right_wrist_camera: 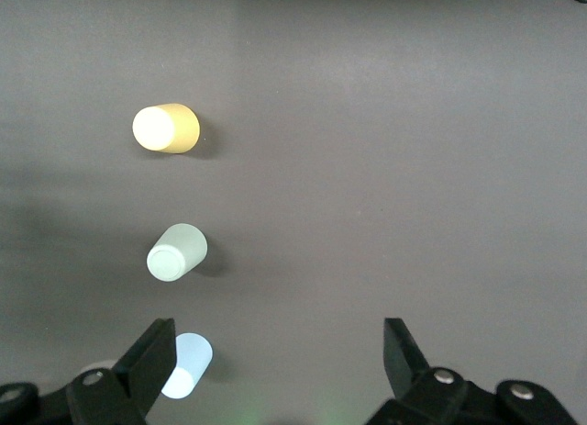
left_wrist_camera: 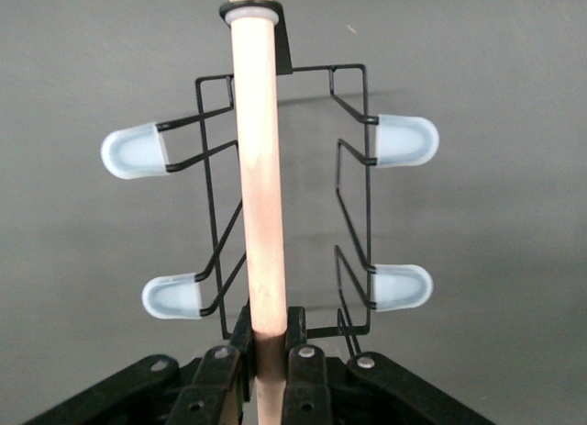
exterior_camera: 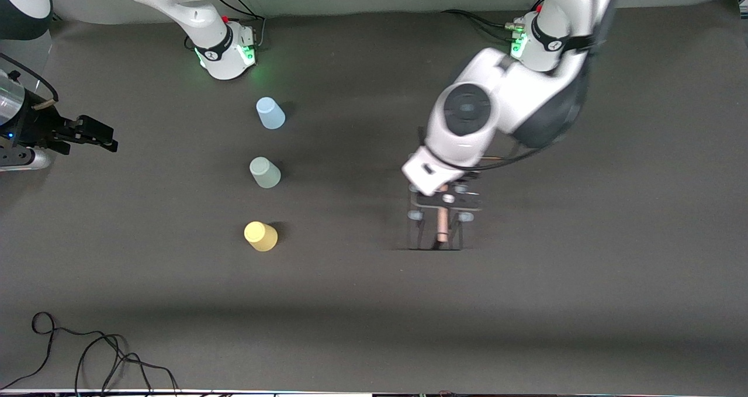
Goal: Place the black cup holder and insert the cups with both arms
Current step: 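Grasp the black rack handle with the left gripper and carry it inward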
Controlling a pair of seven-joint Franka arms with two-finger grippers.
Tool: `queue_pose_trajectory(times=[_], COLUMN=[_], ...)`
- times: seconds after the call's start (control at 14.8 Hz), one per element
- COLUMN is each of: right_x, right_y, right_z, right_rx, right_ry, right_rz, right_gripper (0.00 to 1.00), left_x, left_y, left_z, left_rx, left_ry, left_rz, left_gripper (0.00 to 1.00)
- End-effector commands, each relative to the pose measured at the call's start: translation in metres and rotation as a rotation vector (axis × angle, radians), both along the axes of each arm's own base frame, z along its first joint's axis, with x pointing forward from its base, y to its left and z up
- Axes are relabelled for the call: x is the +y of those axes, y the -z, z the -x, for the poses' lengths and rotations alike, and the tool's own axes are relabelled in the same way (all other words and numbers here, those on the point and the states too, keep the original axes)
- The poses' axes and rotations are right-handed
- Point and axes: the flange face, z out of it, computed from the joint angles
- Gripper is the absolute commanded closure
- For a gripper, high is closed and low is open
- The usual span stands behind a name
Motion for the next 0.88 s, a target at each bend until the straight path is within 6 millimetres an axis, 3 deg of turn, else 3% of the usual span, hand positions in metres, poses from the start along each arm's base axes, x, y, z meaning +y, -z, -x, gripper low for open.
queue_pose_trajectory(times=[0.0,0.47,0.61,0.81], right_x=[0.001,0.001,0.001,0.000], right_y=[-0.004,-0.006,-0.006,-0.007], right_z=[0.006,0.007,0.008,0.008], right_rx=[0.000,-0.002,-0.002,-0.005], right_ry=[0.004,0.004,0.002,0.002], right_rz=[-0.012,-0.013,-0.013,-0.013], right_gripper=[0.00,0.00,0.00,0.00], left_x=[-0.032,-0.078,-0.091,-0.090], left_y=[0.035,0.040,0.050,0.053], left_z=[0.017,0.051,0.063,0.063], left_rx=[0.012,0.042,0.046,0.047], left_ry=[-0.032,-0.091,-0.061,-0.048], left_rz=[-0.016,0.058,0.044,0.040], left_gripper=[1.00,1.00,1.00,1.00])
